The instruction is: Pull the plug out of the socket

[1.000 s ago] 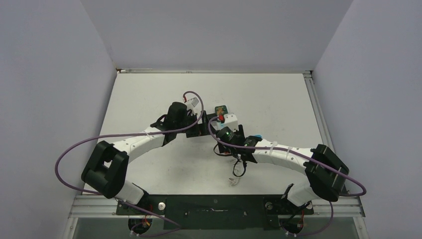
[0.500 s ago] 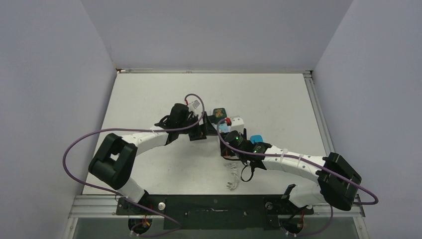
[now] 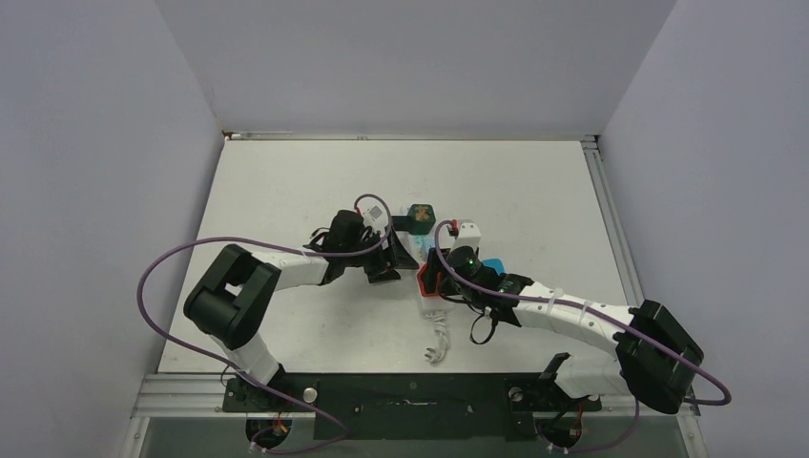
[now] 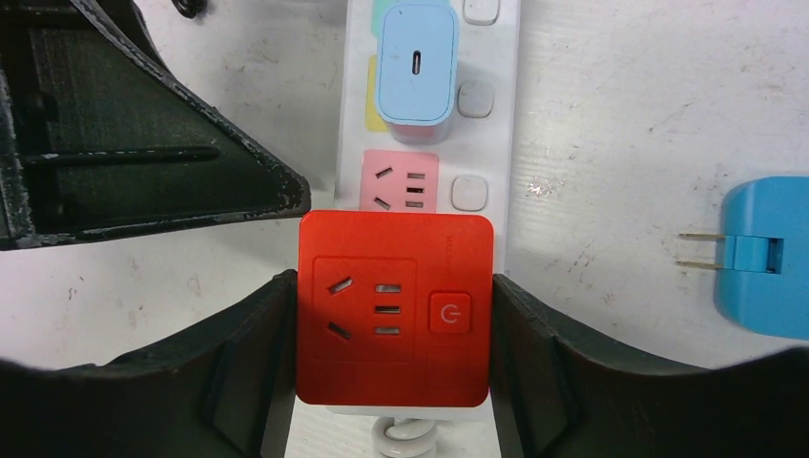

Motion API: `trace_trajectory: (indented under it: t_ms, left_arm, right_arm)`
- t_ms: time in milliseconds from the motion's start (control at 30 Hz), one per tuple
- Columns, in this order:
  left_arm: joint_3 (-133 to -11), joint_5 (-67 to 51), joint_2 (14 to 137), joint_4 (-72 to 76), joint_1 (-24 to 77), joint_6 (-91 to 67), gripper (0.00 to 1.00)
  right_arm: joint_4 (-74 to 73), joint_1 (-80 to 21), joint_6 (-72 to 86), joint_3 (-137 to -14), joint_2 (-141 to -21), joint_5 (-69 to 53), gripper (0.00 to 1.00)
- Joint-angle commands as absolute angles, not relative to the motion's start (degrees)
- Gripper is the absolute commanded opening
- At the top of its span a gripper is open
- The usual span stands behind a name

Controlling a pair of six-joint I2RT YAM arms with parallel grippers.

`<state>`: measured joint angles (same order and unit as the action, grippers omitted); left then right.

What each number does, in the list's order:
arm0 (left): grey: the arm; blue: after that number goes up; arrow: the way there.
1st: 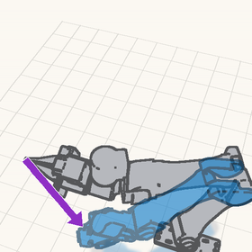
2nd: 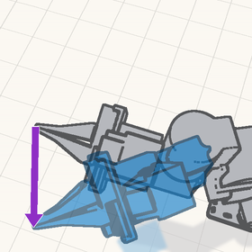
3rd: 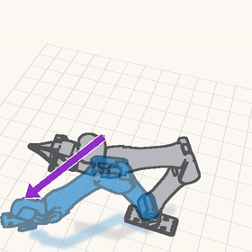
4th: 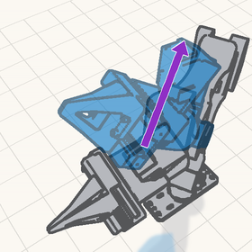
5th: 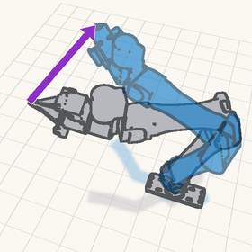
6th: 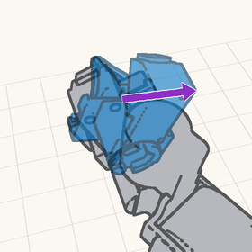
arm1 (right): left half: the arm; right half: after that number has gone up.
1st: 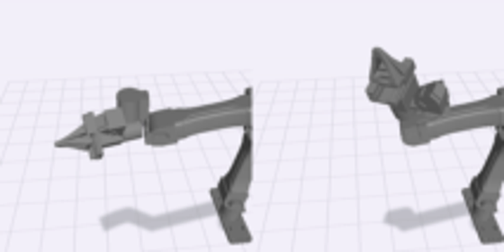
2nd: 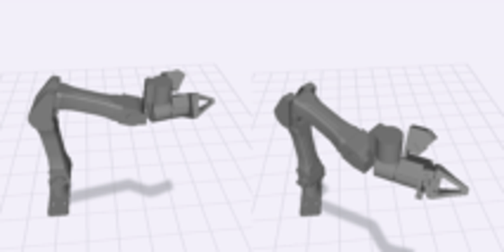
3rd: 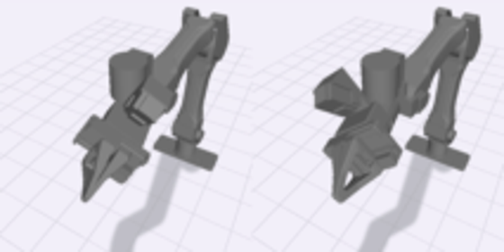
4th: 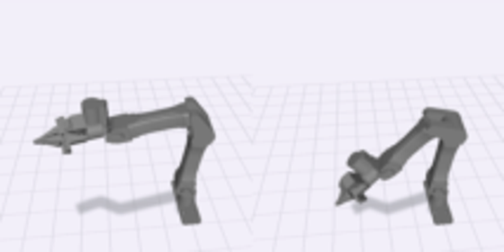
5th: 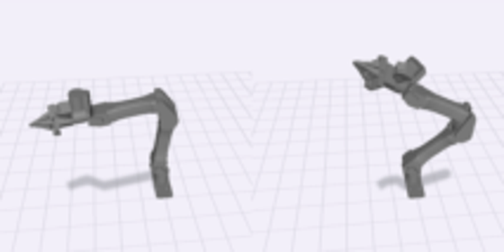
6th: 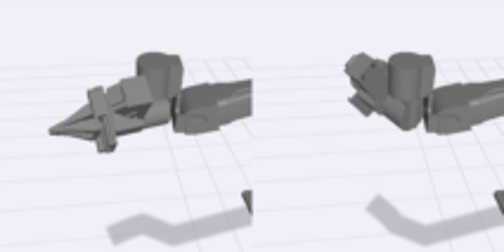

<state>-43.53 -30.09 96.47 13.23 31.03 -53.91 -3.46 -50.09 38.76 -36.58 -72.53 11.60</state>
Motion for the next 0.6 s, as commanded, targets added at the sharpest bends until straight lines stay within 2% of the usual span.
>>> trace_trajectory:
  t_ms: [0, 333, 567]
  left_arm:
    - [-43.3, -31.5, 97.3, 19.8, 31.4, -55.8, 0.70]
    - [-41.6, -32.8, 100.2, 24.6, 31.4, -59.4, 0.53]
    - [-41.1, -32.7, 101.4, 25.2, 31.3, -60.4, 0.46]
  right_arm:
    - [4.6, -49.9, 41.3, -37.0, -70.3, 7.1, 0.05]
    - [5.2, -49.6, 41.8, -36.5, -69.6, 5.2, 0.05]
    - [5.8, -48.8, 41.2, -36.7, -70.2, 2.2, 0.05]
